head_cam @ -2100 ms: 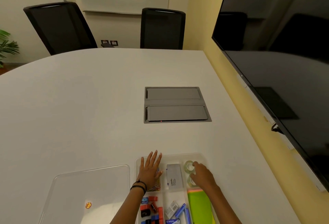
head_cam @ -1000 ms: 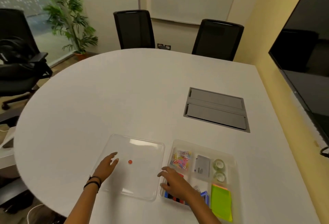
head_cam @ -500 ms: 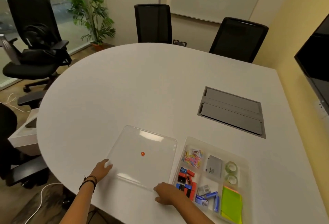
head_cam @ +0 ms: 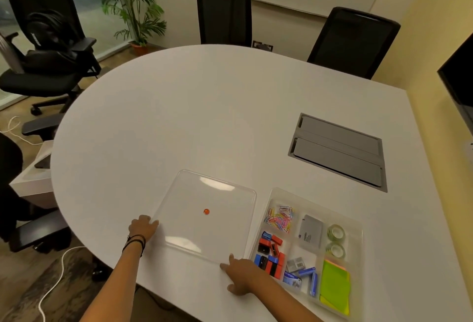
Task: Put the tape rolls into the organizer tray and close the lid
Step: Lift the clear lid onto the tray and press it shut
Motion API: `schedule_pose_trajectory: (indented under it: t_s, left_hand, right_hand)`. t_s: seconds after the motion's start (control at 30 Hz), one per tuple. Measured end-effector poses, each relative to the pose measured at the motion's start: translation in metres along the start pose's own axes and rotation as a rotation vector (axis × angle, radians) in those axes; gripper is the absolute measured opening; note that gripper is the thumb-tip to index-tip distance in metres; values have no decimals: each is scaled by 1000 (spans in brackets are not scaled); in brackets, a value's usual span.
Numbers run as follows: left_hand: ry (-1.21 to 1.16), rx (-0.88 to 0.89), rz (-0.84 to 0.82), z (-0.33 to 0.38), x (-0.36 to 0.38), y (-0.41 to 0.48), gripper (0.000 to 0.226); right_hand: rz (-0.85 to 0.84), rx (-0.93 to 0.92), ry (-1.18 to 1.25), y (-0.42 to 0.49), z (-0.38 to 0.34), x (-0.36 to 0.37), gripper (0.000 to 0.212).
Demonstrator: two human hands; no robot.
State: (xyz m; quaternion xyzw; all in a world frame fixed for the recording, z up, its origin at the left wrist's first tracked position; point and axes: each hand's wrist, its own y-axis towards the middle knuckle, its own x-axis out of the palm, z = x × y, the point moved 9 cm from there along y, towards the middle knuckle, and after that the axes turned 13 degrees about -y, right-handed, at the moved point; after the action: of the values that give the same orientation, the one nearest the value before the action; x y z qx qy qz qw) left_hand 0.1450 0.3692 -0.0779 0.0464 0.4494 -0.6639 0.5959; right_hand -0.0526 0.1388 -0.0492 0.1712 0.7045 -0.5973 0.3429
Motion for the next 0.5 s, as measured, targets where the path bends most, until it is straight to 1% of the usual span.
schedule_pose_trajectory:
  t_s: [0.13, 0.23, 0.33, 0.4, 0.43, 0.47, 0.5]
  left_hand:
    - [66, -19, -9, 1, 0, 4, 37]
    - [89, -34, -19, 0, 1, 0, 38]
    - [0, 2, -16, 0, 2, 0, 30]
    - [-92, 38, -20, -2, 0, 2, 43]
    - [-138, 46, -17, -3, -3, 1, 43]
    - [-177, 50, -7, -4, -8, -1, 39]
    - [-230, 43, 5, -6, -12, -3, 29]
  right_hand:
    - [-19, -15, 12, 2, -1, 0, 67]
    - [-20, -14, 36, 2, -1, -2, 66]
    - [-18, -20, 52, 1, -1, -3, 66]
    - [-13, -22, 58, 0, 0, -4, 65]
    - [-10, -19, 67, 0, 1, -5, 65]
    - [-6, -13, 81, 0, 1, -5, 64]
    - [0, -3, 100, 0, 2, -5, 63]
